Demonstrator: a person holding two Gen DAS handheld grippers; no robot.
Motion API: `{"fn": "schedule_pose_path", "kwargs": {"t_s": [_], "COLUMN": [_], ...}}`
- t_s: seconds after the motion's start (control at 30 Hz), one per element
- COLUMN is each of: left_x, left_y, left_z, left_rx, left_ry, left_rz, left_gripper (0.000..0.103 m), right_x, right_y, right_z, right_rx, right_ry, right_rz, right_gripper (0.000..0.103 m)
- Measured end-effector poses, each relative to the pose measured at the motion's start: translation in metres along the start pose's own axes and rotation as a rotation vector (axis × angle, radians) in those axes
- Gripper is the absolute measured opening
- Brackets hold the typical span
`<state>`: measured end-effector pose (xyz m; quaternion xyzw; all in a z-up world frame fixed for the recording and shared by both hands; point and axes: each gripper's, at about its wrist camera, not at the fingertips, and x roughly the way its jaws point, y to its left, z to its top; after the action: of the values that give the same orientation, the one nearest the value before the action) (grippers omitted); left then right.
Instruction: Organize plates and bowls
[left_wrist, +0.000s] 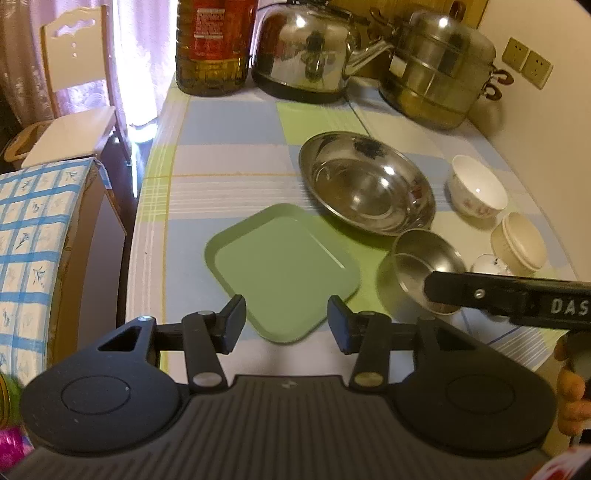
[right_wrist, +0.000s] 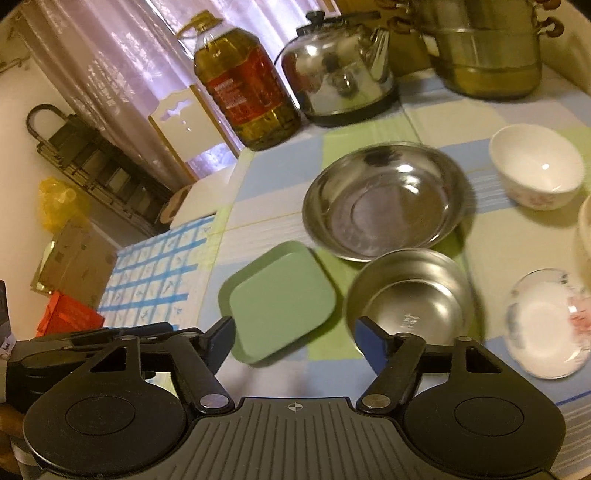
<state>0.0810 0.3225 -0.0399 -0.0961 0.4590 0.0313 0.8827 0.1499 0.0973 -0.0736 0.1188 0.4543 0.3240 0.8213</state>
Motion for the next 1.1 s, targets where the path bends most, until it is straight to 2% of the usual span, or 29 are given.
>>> {"fn": "schedule_pose_path", "kwargs": {"t_s": [0.27, 0.43, 0.67, 0.83, 0.97, 1.1], "left_x": [0.03, 0.041, 0.048, 0.051, 0.054, 0.058], "left_y": [0.03, 0.04, 0.052, 0.061, 0.068, 0.075], "left_z": [0.008, 0.008, 0.006, 0.004, 0.005, 0.007], "left_rx": [0.027, 0.031, 0.024, 0.012, -0.001, -0.008], "left_ry": [0.055, 0.088, 0.108, 0.118, 0.119, 0.113], "left_rz": [-0.028, -0.04, -0.043, -0.035, -0.028, -0.011], "left_gripper": [0.04, 0.039, 0.039, 0.039, 0.039, 0.039], "right_x": [0.055, 0.085, 0.111, 0.124, 0.132, 0.137], "right_y": [0.016, 0.025, 0.035, 0.041, 0.05, 0.056], "right_z": [-0.003, -0.008, -0.014, -0.019, -0.023, -0.027], "right_rx": [0.058, 0.055, 0.026, -0.046, -0.139, -0.235], "right_ry": [0.096, 0.154, 0.173, 0.177, 0.173, 0.161], "right_rz": [-0.061, -0.133, -0.232, -0.284, -0.302, -0.286], "right_gripper": [0.053, 0.045, 0.042, 0.04, 0.033, 0.025]}}
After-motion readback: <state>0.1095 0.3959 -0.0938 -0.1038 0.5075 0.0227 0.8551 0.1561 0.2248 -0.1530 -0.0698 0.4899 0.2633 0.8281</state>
